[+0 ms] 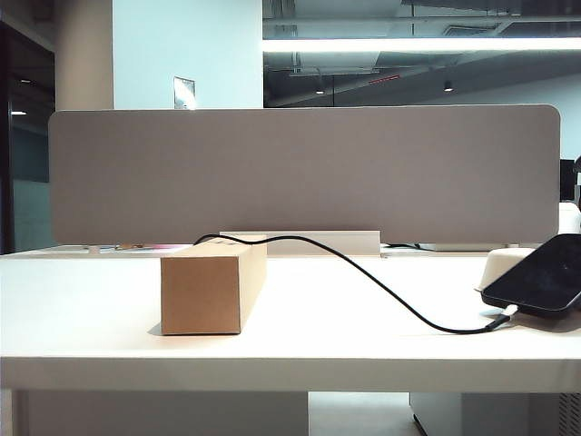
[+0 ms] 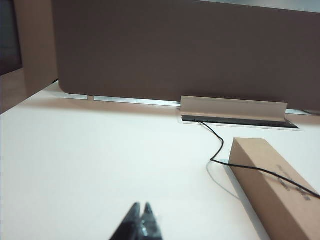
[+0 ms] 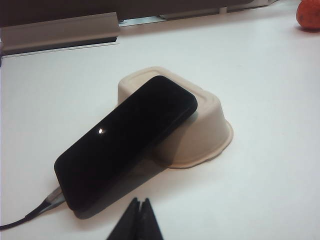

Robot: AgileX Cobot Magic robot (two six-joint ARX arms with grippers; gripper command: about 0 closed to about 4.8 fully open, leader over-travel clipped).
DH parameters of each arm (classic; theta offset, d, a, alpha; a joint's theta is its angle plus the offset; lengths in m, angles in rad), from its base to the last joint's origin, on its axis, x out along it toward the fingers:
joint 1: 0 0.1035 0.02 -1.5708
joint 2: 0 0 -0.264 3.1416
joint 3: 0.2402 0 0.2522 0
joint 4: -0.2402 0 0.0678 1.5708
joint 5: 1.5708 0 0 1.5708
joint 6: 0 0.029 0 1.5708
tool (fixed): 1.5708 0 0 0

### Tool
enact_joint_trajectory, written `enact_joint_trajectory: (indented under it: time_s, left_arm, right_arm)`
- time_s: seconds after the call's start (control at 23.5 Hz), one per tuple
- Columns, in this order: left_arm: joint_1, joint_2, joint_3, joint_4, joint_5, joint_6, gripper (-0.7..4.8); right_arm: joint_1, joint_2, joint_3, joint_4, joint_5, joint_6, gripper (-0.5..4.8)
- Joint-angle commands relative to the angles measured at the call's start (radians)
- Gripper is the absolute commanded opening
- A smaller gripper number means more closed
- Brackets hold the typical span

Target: Pick up the charging cable and the phone, plug the charging cable into the charging port on the phone, and finally place them back on the table.

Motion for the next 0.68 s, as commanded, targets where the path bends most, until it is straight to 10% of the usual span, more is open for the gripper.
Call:
enact_joint_trajectory:
  time_s: [0.04,0.68]
  left_arm:
    - [0.004,0.0,-0.024,0.06,0.006,0.004,-0.06]
    - [0.004,0.0,-0.043,0.029,0.004,0.004,-0.06]
  right_arm:
    - [-0.001,0.0,-0.005,0.01,0.001,0.0,0.0]
    - [-0.001,-0.001,-0.005,0.01,0.001,0.0,0.0]
